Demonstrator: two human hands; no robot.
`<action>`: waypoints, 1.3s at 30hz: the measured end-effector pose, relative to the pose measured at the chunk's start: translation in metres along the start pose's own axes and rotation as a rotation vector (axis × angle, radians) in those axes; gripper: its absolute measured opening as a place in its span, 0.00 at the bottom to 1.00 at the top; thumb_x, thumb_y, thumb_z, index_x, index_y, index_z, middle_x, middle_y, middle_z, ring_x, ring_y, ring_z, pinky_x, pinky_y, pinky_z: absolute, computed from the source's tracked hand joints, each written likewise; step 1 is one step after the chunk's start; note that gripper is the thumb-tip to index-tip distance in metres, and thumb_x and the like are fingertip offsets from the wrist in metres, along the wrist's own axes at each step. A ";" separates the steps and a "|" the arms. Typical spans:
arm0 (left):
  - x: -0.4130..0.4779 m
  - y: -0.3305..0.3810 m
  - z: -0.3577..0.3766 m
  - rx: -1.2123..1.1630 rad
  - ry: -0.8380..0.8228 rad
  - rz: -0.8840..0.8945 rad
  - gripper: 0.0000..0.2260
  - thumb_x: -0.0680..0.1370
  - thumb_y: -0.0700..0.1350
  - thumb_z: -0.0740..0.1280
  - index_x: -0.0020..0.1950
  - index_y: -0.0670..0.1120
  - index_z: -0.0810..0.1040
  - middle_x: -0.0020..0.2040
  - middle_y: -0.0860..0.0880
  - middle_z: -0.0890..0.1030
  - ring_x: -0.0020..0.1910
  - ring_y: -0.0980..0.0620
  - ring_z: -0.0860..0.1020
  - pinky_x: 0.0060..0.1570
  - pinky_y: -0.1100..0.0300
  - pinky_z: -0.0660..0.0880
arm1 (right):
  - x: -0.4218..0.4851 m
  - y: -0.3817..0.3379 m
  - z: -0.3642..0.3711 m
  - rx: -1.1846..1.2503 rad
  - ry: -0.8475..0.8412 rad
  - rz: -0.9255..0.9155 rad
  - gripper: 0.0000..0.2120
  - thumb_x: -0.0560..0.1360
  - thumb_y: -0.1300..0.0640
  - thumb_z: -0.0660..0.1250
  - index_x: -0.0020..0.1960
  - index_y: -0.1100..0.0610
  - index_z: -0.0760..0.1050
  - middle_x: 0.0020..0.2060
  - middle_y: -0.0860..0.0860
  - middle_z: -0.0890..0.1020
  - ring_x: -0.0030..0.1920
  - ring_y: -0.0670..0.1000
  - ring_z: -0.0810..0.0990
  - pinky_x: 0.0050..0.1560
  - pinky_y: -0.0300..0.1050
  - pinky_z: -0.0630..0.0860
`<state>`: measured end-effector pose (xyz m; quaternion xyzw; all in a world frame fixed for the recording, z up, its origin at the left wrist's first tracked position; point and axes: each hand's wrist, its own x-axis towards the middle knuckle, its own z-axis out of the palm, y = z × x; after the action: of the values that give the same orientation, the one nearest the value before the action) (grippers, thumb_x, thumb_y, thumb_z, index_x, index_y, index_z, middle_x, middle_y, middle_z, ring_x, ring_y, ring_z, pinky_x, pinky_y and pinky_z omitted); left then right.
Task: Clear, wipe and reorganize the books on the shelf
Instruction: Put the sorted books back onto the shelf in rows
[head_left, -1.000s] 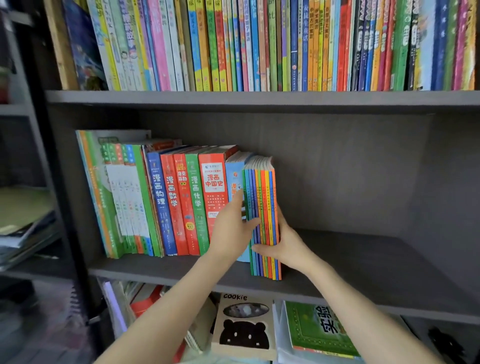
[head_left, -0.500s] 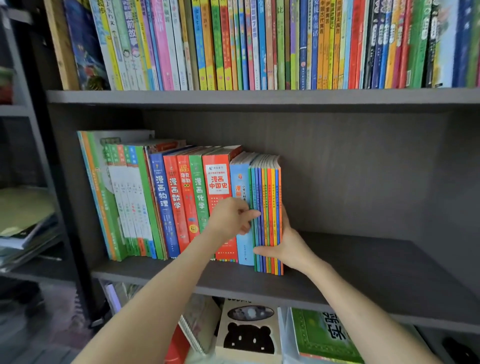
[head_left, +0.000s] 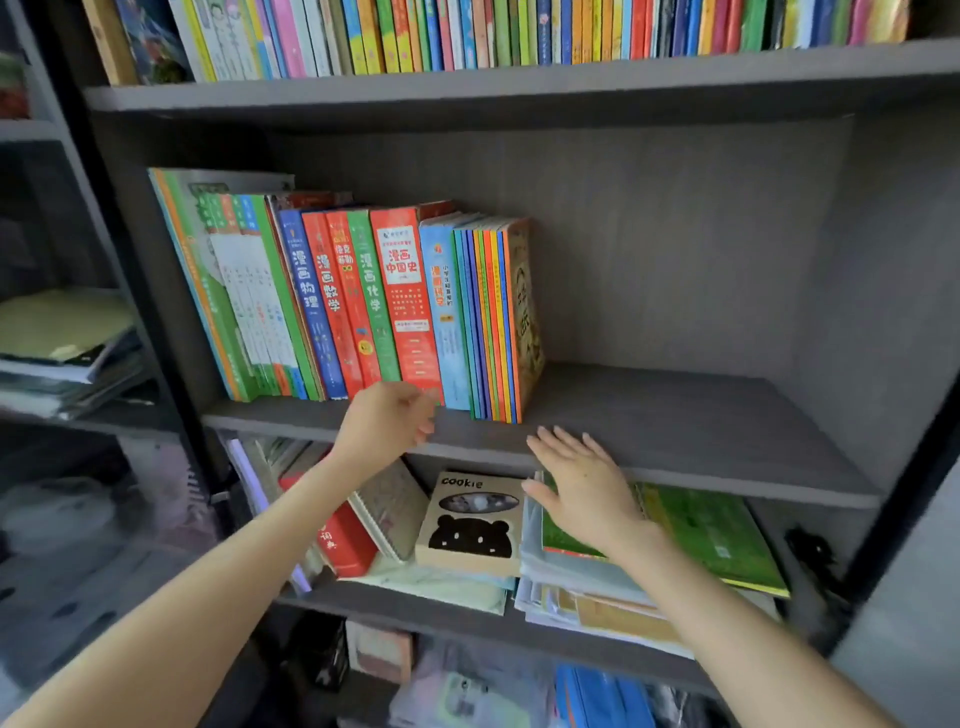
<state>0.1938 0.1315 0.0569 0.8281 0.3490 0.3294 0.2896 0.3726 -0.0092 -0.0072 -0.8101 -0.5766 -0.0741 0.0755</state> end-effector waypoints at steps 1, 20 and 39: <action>-0.011 0.000 0.004 -0.019 0.019 -0.031 0.17 0.80 0.48 0.62 0.40 0.39 0.80 0.35 0.44 0.84 0.36 0.46 0.83 0.44 0.49 0.81 | 0.000 0.002 0.001 0.009 0.016 -0.007 0.27 0.82 0.45 0.51 0.78 0.51 0.50 0.78 0.48 0.53 0.77 0.48 0.50 0.76 0.48 0.43; -0.290 -0.043 0.011 -0.073 0.204 -0.635 0.11 0.80 0.45 0.62 0.46 0.41 0.80 0.40 0.46 0.84 0.41 0.47 0.83 0.49 0.49 0.80 | -0.019 -0.017 0.021 -0.083 0.189 0.009 0.31 0.76 0.51 0.65 0.75 0.57 0.60 0.75 0.57 0.62 0.75 0.59 0.56 0.75 0.62 0.47; -0.656 -0.116 0.084 -0.015 0.236 -1.249 0.07 0.76 0.44 0.64 0.41 0.45 0.79 0.36 0.49 0.83 0.39 0.46 0.82 0.44 0.49 0.80 | -0.379 -0.149 0.262 0.410 -0.693 -0.258 0.13 0.79 0.58 0.61 0.62 0.57 0.76 0.60 0.53 0.80 0.60 0.56 0.77 0.56 0.47 0.73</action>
<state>-0.1423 -0.3256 -0.3024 0.4243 0.7936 0.1897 0.3927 0.1180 -0.2566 -0.3368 -0.6765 -0.6675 0.3099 0.0268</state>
